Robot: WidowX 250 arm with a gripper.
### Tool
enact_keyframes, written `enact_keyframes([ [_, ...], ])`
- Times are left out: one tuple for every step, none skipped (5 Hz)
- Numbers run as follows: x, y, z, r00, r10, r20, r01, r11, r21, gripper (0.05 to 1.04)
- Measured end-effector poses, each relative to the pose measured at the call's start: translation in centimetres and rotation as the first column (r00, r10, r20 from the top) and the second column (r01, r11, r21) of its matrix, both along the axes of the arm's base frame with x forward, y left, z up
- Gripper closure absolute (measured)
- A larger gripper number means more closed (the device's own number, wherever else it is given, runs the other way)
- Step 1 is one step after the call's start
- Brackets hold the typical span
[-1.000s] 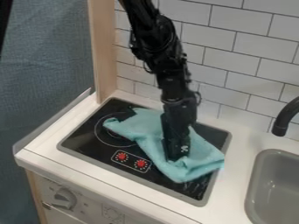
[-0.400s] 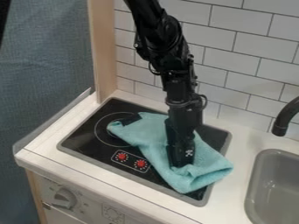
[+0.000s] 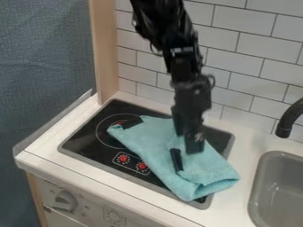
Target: Move the cloth left to right
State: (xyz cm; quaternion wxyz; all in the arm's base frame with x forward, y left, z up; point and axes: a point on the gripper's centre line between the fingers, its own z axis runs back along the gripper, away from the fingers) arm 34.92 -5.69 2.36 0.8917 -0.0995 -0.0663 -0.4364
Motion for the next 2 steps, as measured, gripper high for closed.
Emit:
enact_keyframes([
  [0.2,0.5,2.5,0.998,0.009,0.058,-0.008,1.0,-0.015,0.084],
  [0.1,0.7,3.9,0.994,-0.005,0.113,0.009,0.999,-0.031,0.084],
])
